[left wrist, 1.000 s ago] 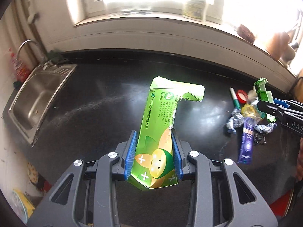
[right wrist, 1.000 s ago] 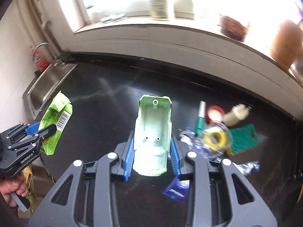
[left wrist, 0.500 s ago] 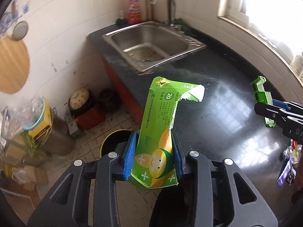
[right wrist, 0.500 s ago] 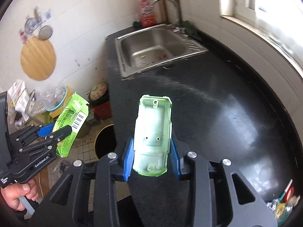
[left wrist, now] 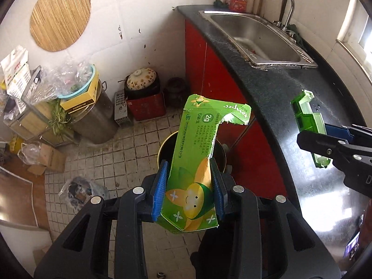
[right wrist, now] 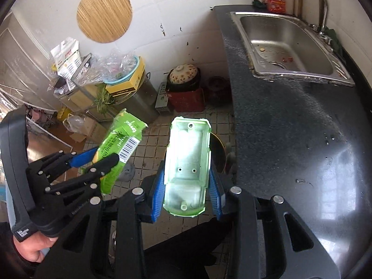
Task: Collect trash
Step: 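Carry both items over the black bin and open both tools to drop them, then return both tools to the counter above the remaining trash, then grasp the crumpled foil with the left tool while the right tool grasps the green sponge, then carry the foil and sponge to the black bin, lowering the foil into it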
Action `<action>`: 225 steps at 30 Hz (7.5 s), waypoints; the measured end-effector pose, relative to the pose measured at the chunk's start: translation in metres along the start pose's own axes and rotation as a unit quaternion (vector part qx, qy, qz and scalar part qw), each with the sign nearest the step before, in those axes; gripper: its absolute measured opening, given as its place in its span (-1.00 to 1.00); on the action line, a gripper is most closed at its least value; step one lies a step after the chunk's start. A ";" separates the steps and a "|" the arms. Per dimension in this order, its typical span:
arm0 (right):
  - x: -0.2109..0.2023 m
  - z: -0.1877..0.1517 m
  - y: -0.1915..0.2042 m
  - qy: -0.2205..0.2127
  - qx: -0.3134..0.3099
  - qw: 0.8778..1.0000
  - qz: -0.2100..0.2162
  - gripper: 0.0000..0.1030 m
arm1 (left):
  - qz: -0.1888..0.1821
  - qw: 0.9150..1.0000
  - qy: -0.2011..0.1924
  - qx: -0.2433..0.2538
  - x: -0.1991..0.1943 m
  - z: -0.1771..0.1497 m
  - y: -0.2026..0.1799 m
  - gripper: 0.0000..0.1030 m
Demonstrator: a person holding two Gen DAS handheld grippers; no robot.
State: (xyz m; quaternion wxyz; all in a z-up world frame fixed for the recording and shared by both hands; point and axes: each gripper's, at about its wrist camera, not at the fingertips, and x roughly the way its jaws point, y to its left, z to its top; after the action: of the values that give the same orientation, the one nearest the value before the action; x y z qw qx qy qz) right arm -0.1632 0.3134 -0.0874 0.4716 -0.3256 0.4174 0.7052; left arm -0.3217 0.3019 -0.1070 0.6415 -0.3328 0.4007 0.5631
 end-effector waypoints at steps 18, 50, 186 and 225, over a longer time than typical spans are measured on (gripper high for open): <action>0.105 0.048 0.004 0.078 -0.016 0.997 0.010 -0.33 | -0.006 0.997 0.058 -0.050 0.112 -0.004 0.039 -0.32; -0.106 -0.023 -0.129 -0.098 0.147 0.973 -0.147 0.69 | -0.109 0.977 -0.047 0.177 0.037 0.043 -0.109 0.86; -0.249 -0.255 -0.182 -0.156 0.333 0.888 -0.277 -0.43 | -0.273 0.877 -0.067 0.390 -0.080 -0.020 -0.274 -0.28; 0.129 0.045 -0.005 0.101 0.004 0.995 -0.026 -0.32 | -0.112 0.992 0.033 0.037 0.124 0.019 0.042 -0.28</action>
State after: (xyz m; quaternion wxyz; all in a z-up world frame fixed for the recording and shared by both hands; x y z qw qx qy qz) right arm -0.2055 0.4054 -0.1790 0.4462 -0.4040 0.4570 0.6548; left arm -0.3549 0.3810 -0.2073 0.6990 -0.3699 0.4020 0.4615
